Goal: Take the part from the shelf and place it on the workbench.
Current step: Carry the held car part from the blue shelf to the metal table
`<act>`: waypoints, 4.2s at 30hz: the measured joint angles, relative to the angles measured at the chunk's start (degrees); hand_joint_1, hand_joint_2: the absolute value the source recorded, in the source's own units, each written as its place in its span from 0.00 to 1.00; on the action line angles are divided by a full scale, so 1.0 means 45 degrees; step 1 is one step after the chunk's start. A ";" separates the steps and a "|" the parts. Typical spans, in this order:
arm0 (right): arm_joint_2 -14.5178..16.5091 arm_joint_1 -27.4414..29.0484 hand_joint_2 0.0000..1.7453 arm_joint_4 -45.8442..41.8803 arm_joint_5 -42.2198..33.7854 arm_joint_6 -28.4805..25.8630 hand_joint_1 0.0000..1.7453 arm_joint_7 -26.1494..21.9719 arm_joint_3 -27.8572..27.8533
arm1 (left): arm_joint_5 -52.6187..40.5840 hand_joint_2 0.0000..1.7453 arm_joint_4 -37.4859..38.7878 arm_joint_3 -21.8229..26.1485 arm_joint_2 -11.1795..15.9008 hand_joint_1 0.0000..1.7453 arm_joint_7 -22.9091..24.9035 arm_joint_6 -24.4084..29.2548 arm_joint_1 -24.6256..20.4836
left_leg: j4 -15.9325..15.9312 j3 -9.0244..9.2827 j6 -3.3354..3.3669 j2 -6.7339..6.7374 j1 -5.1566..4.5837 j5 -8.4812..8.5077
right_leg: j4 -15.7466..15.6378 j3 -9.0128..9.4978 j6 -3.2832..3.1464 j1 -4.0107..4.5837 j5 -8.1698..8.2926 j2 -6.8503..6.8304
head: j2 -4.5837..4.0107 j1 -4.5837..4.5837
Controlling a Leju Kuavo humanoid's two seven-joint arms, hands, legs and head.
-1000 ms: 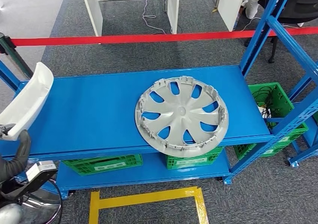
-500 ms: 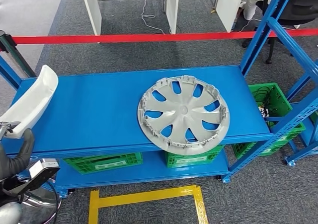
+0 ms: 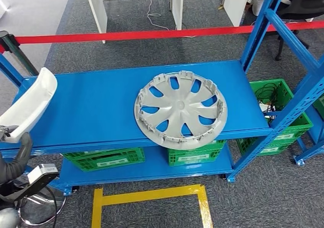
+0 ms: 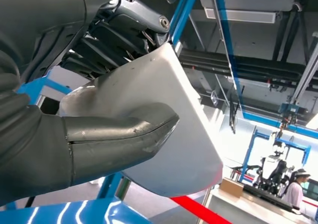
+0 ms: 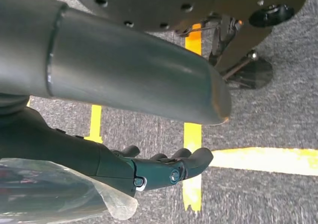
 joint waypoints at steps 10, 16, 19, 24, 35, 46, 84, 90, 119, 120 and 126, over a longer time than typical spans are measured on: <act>0.0096 0.0024 0.00 0.0000 -0.0149 0.0015 0.00 -0.0074 -0.0046 | -0.0034 1.00 -0.0060 -0.0007 0.0081 1.00 -0.0016 -0.0110 -0.0076 | -0.3412 0.1348 0.0601 0.0097 -0.0025 0.1548 | 0.0779 -0.0805 0.0662 0.0005 -0.0323 0.0047 | 0.0000 0.0030; 0.0100 0.0015 0.00 0.0000 -0.0188 0.0035 0.00 -0.0098 -0.0051 | -0.0062 1.00 -0.0062 -0.0016 0.0077 1.00 -0.0021 -0.0113 -0.0072 | -0.3341 0.0346 0.0804 0.0115 -0.0272 0.2298 | 0.3173 -0.0722 0.0494 0.0117 -0.1365 0.0102 | -0.0001 0.0060; 0.0082 -0.0035 0.00 0.0005 -0.0308 0.0026 0.00 -0.0177 -0.0121 | -0.0090 1.00 -0.0062 -0.0027 0.0073 1.00 -0.0021 -0.0125 -0.0099 | -0.3315 0.0086 0.0755 0.0108 -0.0367 0.2595 | 0.0390 0.1317 0.0044 0.0348 -0.0871 0.0169 | -0.0001 0.0047; 0.0165 -0.0059 0.00 0.0011 -0.0505 0.0017 0.00 -0.0261 -0.0277 | 0.0210 1.00 -0.0062 -0.0078 0.0092 1.00 -0.0075 -0.0239 -0.0229 | -0.3130 -0.0258 0.0442 0.0101 -0.0356 0.2676 | -0.0851 0.1612 -0.0118 0.0357 -0.0779 0.0110 | -0.0001 0.0041; 0.0374 -0.0032 0.00 0.0015 -0.0585 0.0025 0.00 -0.0256 -0.0284 | 0.0261 1.00 -0.0066 0.0166 0.0117 1.00 -0.0285 -0.0354 -0.0265 | -0.2884 0.1675 -0.0191 0.0088 0.0157 0.1169 | -0.0010 -0.0390 0.0178 0.0183 0.0378 -0.0067 | 0.0000 -0.0050; 0.0448 0.0116 0.00 0.0015 -0.0567 -0.0078 0.00 -0.0231 -0.0276 | 0.0580 1.00 -0.0067 0.0860 0.0049 1.00 -0.0497 -0.0603 0.0235 | -0.3299 0.0254 0.0666 0.0156 -0.0122 0.2276 | 0.3576 -0.1030 0.0532 0.0169 -0.1554 0.0091 | -0.0001 0.0040; 0.0591 -0.0014 0.00 0.0034 -0.0516 -0.0274 0.00 -0.0272 0.0069 | 0.0578 1.00 -0.0305 0.1801 -0.0334 1.00 -0.0701 -0.1004 0.0828 | -0.3165 -0.0306 0.0177 0.0178 -0.0007 0.2920 | -0.0725 0.1824 0.0305 0.0318 -0.0948 0.0220 | 0.0001 0.0134; 0.0601 -0.0033 0.00 0.0034 -0.0591 -0.0245 0.00 -0.0284 0.0098 | 0.0568 1.00 -0.0305 0.1799 -0.0335 1.00 -0.0671 -0.1010 0.0820 | 0.0261 -0.1131 -0.0109 0.0148 0.0022 0.0323 | -0.0534 0.0803 -0.0161 0.0328 -0.0274 0.0051 | -0.0001 0.0024; 0.0639 -0.0148 0.00 0.0052 -0.0871 -0.0319 0.00 -0.0271 0.0409 | 0.0515 1.00 -0.0330 0.1758 -0.0507 1.00 -0.0491 -0.1246 0.0590 | -0.1168 -0.0960 -0.0113 0.0239 0.0059 0.1010 | -0.0803 0.1621 -0.0171 0.0269 -0.0715 0.0028 | 0.0000 -0.0019; 0.0638 -0.0152 0.00 0.0053 -0.0873 -0.0319 0.00 -0.0272 0.0410 | 0.0515 1.00 -0.0329 0.1752 -0.0510 1.00 -0.0484 -0.1251 0.0580 | -0.0294 -0.1050 -0.0132 0.0239 0.0058 0.0593 | -0.0709 0.1379 -0.0197 0.0301 -0.0561 0.0010 | 0.0000 -0.0033; 0.0640 -0.0162 0.00 0.0050 -0.0905 -0.0345 0.00 -0.0283 0.0488 | 0.0505 1.00 -0.0331 0.1699 -0.0521 1.00 -0.0476 -0.1255 0.0479 | -0.1872 0.1244 0.0099 0.0222 -0.0015 0.1480 | 0.0108 -0.0199 -0.0099 0.0408 0.0126 -0.0003 | -0.0001 -0.0032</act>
